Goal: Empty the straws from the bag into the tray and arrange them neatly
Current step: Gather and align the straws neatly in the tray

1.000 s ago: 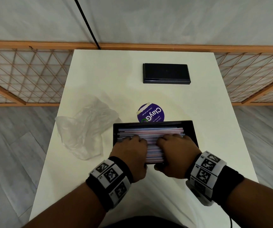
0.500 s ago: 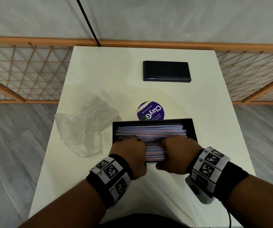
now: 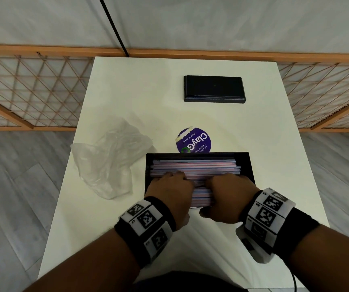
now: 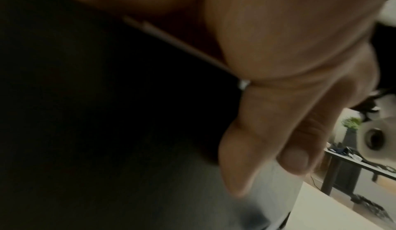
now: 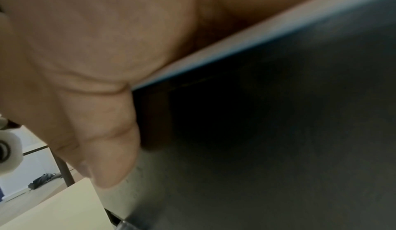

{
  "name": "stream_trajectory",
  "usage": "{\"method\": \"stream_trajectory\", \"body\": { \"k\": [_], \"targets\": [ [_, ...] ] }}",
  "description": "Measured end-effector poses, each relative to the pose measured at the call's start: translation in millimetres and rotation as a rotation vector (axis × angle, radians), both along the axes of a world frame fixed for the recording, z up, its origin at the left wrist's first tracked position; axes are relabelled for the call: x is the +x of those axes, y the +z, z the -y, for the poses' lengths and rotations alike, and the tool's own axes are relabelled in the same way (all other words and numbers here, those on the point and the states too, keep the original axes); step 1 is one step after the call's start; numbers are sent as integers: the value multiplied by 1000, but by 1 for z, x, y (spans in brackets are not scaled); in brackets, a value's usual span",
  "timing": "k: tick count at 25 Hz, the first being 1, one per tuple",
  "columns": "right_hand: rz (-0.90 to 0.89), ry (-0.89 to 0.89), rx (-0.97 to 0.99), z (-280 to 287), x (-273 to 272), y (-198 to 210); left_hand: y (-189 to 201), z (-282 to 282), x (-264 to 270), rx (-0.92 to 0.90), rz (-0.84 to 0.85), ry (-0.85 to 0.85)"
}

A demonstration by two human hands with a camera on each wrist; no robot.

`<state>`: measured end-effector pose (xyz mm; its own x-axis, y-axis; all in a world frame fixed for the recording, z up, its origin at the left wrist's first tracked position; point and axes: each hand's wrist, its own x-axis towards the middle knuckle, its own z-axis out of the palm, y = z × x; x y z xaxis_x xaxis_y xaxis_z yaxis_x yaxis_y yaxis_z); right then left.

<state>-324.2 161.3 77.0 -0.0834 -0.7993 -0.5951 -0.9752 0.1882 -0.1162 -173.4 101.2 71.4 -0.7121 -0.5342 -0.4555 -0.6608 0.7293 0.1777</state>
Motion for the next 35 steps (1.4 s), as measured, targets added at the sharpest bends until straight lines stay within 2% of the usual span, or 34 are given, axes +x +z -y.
{"method": "stream_trajectory", "body": {
  "k": [4, 7, 9, 13, 16, 19, 22, 28, 35],
  "targets": [
    [7, 4, 3, -1, -2, -1, 0, 2, 0, -15, 55, 0],
    [17, 15, -4, 0, -3, -2, -1, 3, -4, 96, -36, -35],
    [22, 26, -4, 1, -3, -1, 1, 3, -12, 175, -21, -50],
    [17, 27, -5, 1, -5, 0, 10, 9, -13, 35, 168, -22],
    [22, 32, -4, 2, -6, 0, 16, 11, -13, -10, 217, -18],
    [49, 85, -3, 6, -4, 1, 17, 11, -24, 133, 147, -50],
    [79, 96, 36, 7, -5, 4, 14, 11, -23, 281, 157, -19],
    [30, 80, 75, 4, -14, 2, 13, 7, -11, 110, 241, -41],
    [10, 63, 76, -1, -14, 3, 9, 14, 1, 142, 190, -13]
  ]
}}
